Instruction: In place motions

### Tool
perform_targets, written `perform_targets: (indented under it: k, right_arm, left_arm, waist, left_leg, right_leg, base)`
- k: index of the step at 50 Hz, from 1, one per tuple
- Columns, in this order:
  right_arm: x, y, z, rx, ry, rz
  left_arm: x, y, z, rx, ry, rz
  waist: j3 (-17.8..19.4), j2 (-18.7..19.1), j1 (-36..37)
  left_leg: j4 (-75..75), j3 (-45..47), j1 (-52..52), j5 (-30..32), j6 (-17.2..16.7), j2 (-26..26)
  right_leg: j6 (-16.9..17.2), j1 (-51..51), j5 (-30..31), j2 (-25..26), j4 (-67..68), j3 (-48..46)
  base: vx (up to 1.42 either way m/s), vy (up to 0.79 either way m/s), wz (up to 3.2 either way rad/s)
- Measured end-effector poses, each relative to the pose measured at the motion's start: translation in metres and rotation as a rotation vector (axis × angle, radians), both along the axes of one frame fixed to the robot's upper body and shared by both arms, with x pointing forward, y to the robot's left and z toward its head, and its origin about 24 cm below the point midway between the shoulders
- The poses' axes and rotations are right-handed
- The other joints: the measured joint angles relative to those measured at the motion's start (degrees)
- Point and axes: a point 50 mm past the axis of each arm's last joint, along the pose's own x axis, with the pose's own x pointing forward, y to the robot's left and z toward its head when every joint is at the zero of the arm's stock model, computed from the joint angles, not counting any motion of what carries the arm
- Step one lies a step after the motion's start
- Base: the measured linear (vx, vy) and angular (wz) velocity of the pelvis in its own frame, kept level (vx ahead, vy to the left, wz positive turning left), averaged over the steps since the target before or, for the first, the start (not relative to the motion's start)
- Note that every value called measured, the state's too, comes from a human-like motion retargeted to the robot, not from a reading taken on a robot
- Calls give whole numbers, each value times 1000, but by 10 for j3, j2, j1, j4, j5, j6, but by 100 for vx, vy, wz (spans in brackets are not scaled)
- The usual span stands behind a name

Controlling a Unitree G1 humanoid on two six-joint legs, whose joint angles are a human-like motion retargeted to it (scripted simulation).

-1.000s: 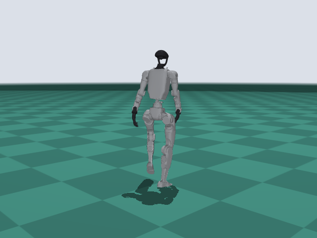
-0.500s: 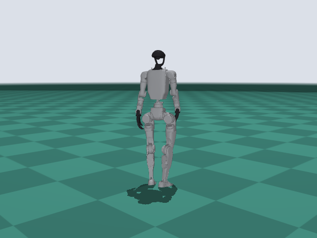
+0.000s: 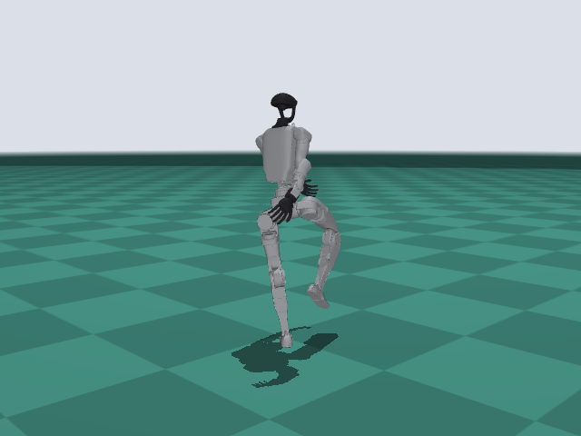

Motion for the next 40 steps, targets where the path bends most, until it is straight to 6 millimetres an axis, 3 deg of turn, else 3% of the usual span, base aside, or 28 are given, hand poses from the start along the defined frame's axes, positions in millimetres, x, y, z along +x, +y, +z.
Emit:
perform_targets:
  k: [3,6,10,12,13,15,17,20,23,27,30,34,40]
  right_arm:
    - [23,8,-14,82,-79,26]
    - [63,15,-34,159,-225,111]
    - [147,21,-61,131,-536,335]
    - [196,27,-67,119,-703,443]
    - [219,32,-68,132,-784,491]
    - [263,46,-64,190,-930,542]
    - [304,57,-56,249,-1061,536]
    - [360,76,-35,369,-1232,571]
    - [393,89,-18,442,-1335,645]
    - [402,93,-13,389,-1395,716]
    - [391,86,-20,339,-1358,725]
    - [348,73,-41,353,-1194,689]
    - [266,50,-64,322,-867,581]
  left_arm:
    - [-10,-6,-16,-10,53,-27]
    - [-40,-15,-54,-67,189,-35]
    - [-102,-29,-110,-146,415,-29]
    - [-140,-33,-136,-179,561,-29]
    - [-160,-32,-147,-193,636,-30]
    - [-203,-27,-167,-201,789,-51]
    - [-244,-21,-182,-159,944,-71]
    - [-294,-9,-193,-97,1146,23]
    - [-341,-1,-194,-110,1313,69]
    - [-392,3,-188,-100,1525,102]
    - [-407,6,-185,-104,1576,139]
    - [-403,6,-186,-138,1543,133]
    - [-369,2,-192,-132,1421,111]
  waist:
    - [-13,-11,24]
    - [-33,-9,50]
    - [-40,-22,82]
    - [-45,-40,86]
    - [-47,-56,95]
    - [-57,-80,136]
    - [-57,-95,156]
    - [-27,-103,180]
    - [-27,-100,172]
    - [-46,-97,157]
    - [-42,-103,155]
    - [-39,-114,167]
    - [-32,-132,197]
  left_leg:
    - [-14,17,19,1,-9,-5]
    - [-19,34,26,-1,-19,1]
    - [-22,61,48,-9,-27,-17]
    - [-18,65,54,-15,-29,-44]
    - [-14,76,61,-19,-32,-56]
    - [1,109,61,-21,-40,-67]
    - [25,104,42,-7,-42,-68]
    - [40,118,47,3,-54,-47]
    - [30,119,57,-4,-55,-45]
    - [19,102,50,-2,-59,-43]
    - [16,86,52,6,-64,-44]
    - [17,74,52,24,-68,-46]
    - [39,53,50,30,-56,-54]
  right_leg:
    - [12,127,9,27,-107,-11]
    - [38,263,19,91,-279,-5]
    - [82,468,75,154,-592,32]
    - [96,546,-33,160,-727,19]
    - [59,567,-71,169,-769,15]
    - [32,579,-74,157,-819,12]
    - [47,574,-56,148,-836,36]
    - [46,579,-38,150,-849,36]
    - [40,579,-39,159,-850,50]
    - [37,575,-45,163,-850,34]
    - [35,583,-48,164,-853,18]
    - [37,592,-52,163,-857,11]
    - [36,599,-49,152,-862,2]
  base:
    - [9,-6,-40]
    - [1,-2,-49]
    - [-14,10,-36]
    - [-25,17,-5]
    - [-26,16,-60]
    - [-29,11,-84]
    - [-40,6,3]
    - [-33,4,-37]
    - [-8,12,-6]
    - [1,6,35]
    - [-2,1,43]
    - [0,0,16]
    - [0,0,3]
